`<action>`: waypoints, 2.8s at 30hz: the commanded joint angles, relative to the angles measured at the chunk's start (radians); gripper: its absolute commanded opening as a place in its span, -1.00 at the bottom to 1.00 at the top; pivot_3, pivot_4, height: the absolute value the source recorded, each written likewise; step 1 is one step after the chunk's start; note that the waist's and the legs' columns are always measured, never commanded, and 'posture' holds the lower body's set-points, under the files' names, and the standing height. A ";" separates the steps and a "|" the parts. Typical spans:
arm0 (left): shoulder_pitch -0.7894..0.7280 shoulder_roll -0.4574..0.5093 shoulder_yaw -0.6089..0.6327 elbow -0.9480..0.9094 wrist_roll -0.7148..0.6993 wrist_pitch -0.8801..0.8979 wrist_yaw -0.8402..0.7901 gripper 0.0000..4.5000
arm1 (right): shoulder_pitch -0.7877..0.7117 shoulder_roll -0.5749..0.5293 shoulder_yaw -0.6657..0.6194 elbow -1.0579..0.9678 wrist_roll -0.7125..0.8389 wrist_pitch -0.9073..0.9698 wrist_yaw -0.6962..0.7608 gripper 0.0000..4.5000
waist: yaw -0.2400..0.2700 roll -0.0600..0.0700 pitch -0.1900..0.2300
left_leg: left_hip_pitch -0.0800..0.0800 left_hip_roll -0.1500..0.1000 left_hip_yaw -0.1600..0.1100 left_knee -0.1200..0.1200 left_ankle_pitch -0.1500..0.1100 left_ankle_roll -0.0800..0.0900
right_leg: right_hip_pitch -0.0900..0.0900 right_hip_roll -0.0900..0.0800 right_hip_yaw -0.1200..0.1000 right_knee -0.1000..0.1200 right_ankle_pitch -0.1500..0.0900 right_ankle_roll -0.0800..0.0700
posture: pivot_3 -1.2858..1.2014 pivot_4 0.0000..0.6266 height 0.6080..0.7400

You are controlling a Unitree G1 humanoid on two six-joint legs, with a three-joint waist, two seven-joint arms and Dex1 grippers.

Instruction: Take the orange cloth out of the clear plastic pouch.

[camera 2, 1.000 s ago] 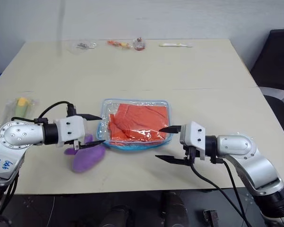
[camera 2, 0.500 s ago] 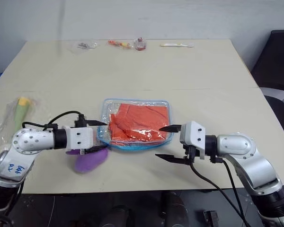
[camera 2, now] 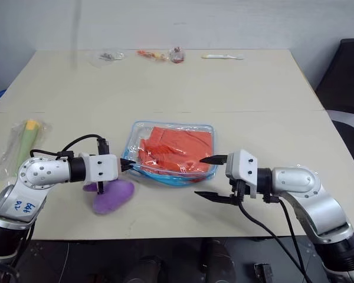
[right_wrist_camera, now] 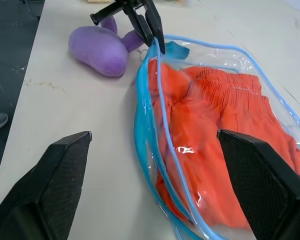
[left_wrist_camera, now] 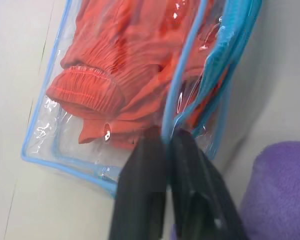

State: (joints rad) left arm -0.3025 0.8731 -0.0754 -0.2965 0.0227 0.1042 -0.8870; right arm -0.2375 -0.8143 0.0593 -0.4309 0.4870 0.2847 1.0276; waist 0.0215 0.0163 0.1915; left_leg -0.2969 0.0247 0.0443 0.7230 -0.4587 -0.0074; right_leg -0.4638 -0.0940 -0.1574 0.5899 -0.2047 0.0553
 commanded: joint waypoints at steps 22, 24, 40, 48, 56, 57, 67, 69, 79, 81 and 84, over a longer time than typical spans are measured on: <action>-0.128 -0.158 0.000 -0.130 -0.211 0.304 0.051 -1.00 | -0.023 0.147 0.135 0.021 -0.330 -0.057 -0.232 -0.68 | 0.001 -0.001 -0.001 | 0.000 -0.001 0.000 0.002 0.000 0.000 | 0.001 0.000 0.000 0.000 0.000 0.001 | 0.03 -0.52 1.00; -0.131 -0.158 -0.001 -0.127 -0.210 0.303 0.053 -1.00 | -0.050 0.166 0.157 0.043 -0.368 -0.052 -0.248 -0.68 | 0.000 -0.001 -0.001 | 0.000 -0.001 0.000 0.002 0.000 0.000 | 0.001 0.000 0.000 0.000 0.000 0.001 | 0.03 -0.52 1.00; -0.111 -0.154 -0.010 -0.130 -0.196 0.299 0.060 -1.00 | -0.082 0.209 0.194 0.106 -0.547 -0.092 -0.300 -0.68 | -0.001 -0.001 -0.001 | 0.000 0.000 0.000 0.002 0.000 0.000 | 0.001 0.000 0.000 0.000 0.000 0.001 | 0.03 -0.52 1.00; -0.106 -0.155 -0.013 -0.141 -0.197 0.305 0.062 -1.00 | -0.101 0.194 0.216 0.147 -0.662 -0.156 -0.328 0.18 | -0.001 -0.001 -0.001 | 0.000 0.000 0.000 0.002 0.000 0.000 | 0.001 0.000 0.000 0.000 0.000 0.001 | 0.03 -0.52 1.00; -0.110 -0.163 -0.018 -0.148 -0.200 0.319 0.066 -1.00 | -0.130 0.201 0.244 0.264 -0.793 -0.255 -0.390 0.18 | -0.002 -0.001 -0.001 | 0.000 0.000 0.000 0.002 0.000 0.000 | 0.001 0.000 0.001 0.000 0.000 0.001 | 0.03 -0.52 1.00; -0.110 -0.164 -0.018 -0.148 -0.200 0.320 0.066 -1.00 | -0.138 0.198 0.257 0.287 -0.818 -0.278 -0.401 0.18 | -0.002 -0.001 -0.001 | 0.000 0.000 0.000 0.002 0.000 0.000 | 0.001 0.000 0.001 0.000 0.000 0.001 | 0.03 -0.52 1.00; -0.121 -0.173 -0.020 -0.143 -0.201 0.324 0.070 -1.00 | -0.261 0.240 0.348 0.506 -0.977 -0.432 -0.463 0.18 | -0.017 -0.002 -0.001 | 0.000 0.000 0.000 0.002 0.000 0.000 | 0.002 0.000 0.001 0.001 0.000 0.001 | 0.03 -0.52 1.00; -0.122 -0.175 -0.021 -0.145 -0.202 0.327 0.072 -1.00 | -0.286 0.263 0.368 0.561 -0.997 -0.441 -0.474 0.18 | -0.023 -0.002 -0.001 | 0.000 0.000 0.000 0.002 0.000 0.000 | 0.002 0.000 0.001 0.001 0.000 0.001 | 0.03 -0.52 1.00; -0.118 -0.176 -0.016 -0.145 -0.199 0.337 0.083 -1.00 | -0.314 0.298 0.379 0.682 -1.000 -0.494 -0.490 -0.71 | -0.025 -0.003 -0.003 | 0.002 0.001 0.000 0.002 0.000 0.000 | 0.003 0.000 0.001 0.001 0.000 0.001 | 0.03 -0.52 1.00; -0.118 -0.177 -0.016 -0.143 -0.198 0.339 0.086 -1.00 | -0.307 0.297 0.368 0.670 -0.993 -0.492 -0.492 -0.98 | -0.025 -0.003 -0.003 | 0.002 0.001 -0.001 0.002 0.000 0.000 | 0.003 0.000 0.001 0.001 0.000 0.001 | 0.03 -0.52 1.00; -0.125 -0.186 -0.020 -0.130 -0.187 0.355 0.109 -1.00 | -0.281 0.293 0.334 0.600 -0.916 -0.475 -0.437 -0.98 | -0.022 -0.003 -0.003 | 0.002 0.001 -0.001 0.002 0.000 0.000 | 0.003 0.000 0.001 0.001 0.000 0.001 | 0.03 -0.52 1.00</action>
State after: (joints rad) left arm -0.4144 0.6879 -0.1002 -0.4043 -0.1709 0.4555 -0.7957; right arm -0.5561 -0.5087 0.4051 0.1811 -0.4670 -0.2113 0.5441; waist -0.0003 0.0130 0.1883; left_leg -0.2955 0.0256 0.0427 0.7251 -0.4584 -0.0071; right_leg -0.4608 -0.0944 -0.1568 0.5907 -0.2044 0.0559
